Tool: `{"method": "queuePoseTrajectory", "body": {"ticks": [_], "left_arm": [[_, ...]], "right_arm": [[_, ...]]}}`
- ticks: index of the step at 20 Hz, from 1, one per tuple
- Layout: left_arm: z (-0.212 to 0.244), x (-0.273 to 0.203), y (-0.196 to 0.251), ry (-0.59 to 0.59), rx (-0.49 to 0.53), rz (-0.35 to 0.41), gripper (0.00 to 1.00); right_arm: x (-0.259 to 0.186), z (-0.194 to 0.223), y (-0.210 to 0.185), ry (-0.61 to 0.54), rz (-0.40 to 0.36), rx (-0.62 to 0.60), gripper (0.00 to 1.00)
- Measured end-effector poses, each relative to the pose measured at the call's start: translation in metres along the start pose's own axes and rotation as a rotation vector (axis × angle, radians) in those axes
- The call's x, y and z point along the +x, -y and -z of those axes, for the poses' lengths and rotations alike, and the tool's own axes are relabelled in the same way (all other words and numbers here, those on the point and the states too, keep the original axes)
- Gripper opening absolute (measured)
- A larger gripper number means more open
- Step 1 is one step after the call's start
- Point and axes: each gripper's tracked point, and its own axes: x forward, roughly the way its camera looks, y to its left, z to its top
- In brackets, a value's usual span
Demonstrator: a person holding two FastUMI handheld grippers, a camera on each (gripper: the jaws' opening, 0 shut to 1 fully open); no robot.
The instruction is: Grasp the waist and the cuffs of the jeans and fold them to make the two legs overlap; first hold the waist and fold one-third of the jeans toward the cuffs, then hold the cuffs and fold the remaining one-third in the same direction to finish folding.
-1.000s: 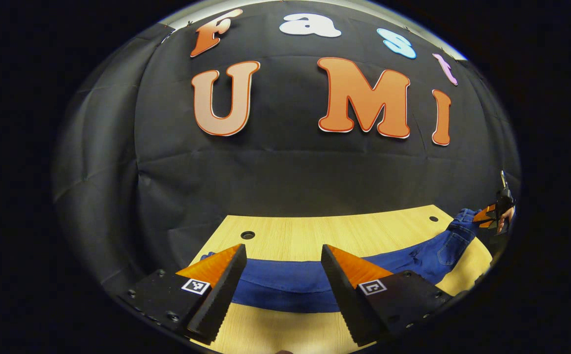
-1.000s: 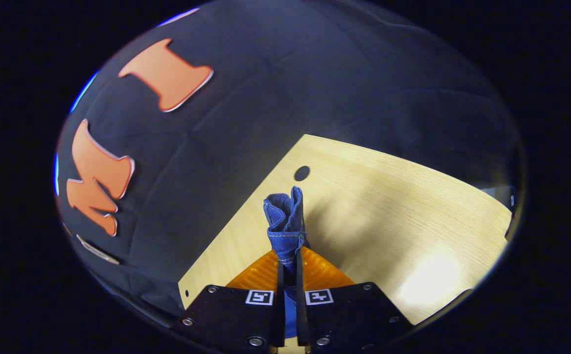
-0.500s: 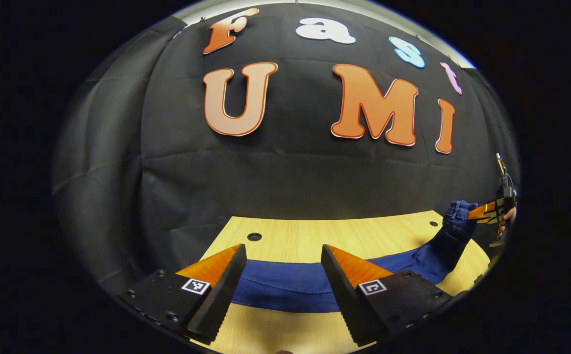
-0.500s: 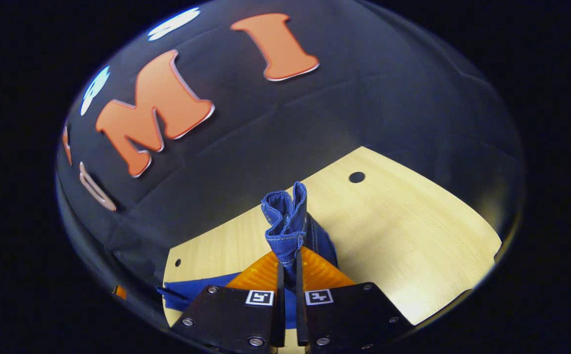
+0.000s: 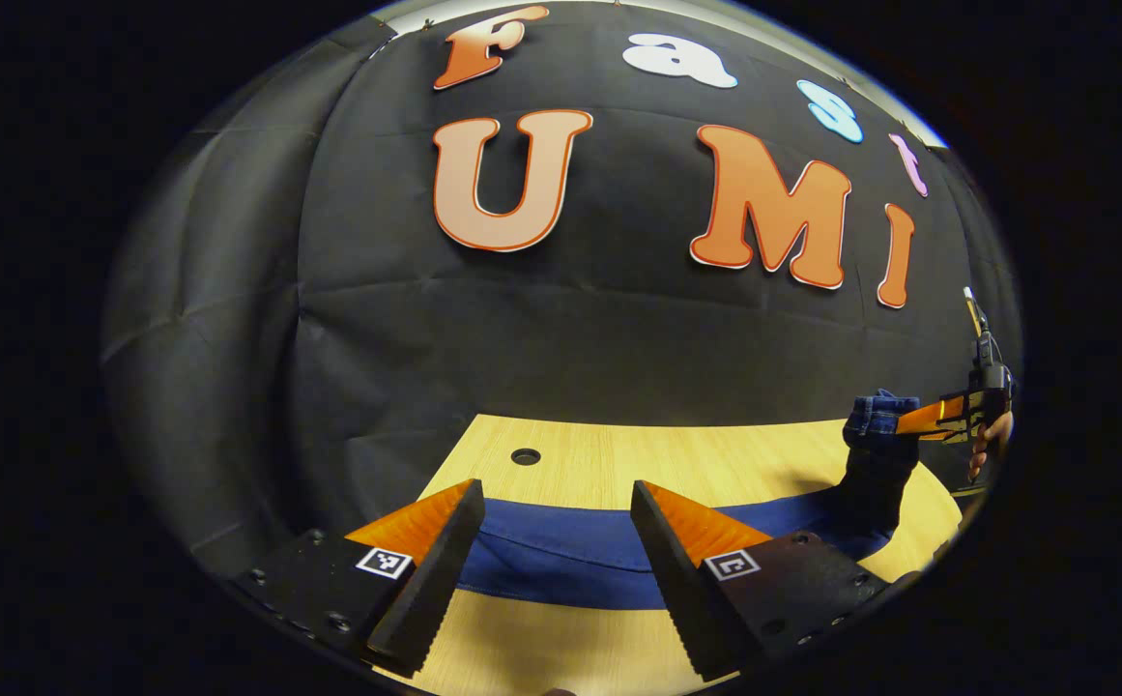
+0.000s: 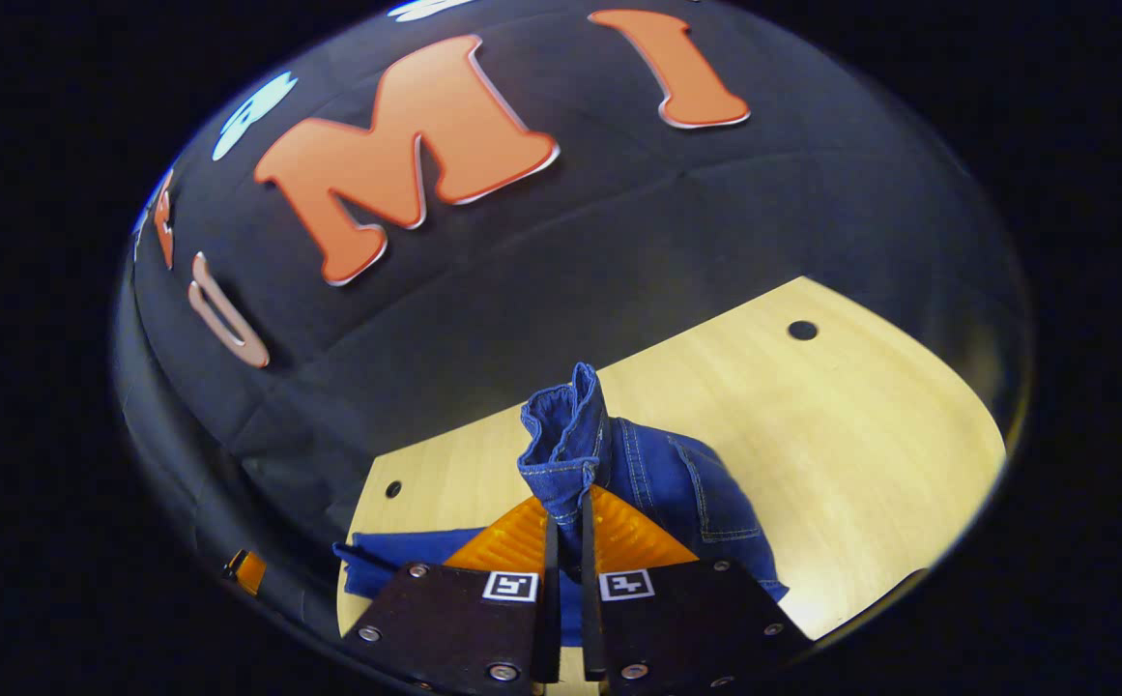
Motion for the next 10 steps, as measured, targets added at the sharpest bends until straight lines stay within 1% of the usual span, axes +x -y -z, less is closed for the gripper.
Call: {"method": "queuePoseTrajectory", "body": {"ticks": [1,2,5,10], "left_arm": [[0.002,0.002,-0.005,-0.006,-0.003,-0.005,0.94],[0.005,0.005,-0.010,-0.015,-0.009,-0.009,0.94],[0.019,0.012,-0.022,-0.050,-0.033,-0.019,0.94],[0.043,0.021,-0.032,-0.106,-0.049,-0.022,0.96]], "right_arm": [[0.006,0.011,-0.011,-0.027,-0.017,-0.015,0.10],[0.010,0.018,-0.019,-0.023,-0.014,-0.034,0.09],[0.030,0.057,-0.032,-0.064,-0.001,-0.087,0.09],[0.055,0.121,-0.027,-0.168,0.052,-0.155,0.09]]}}
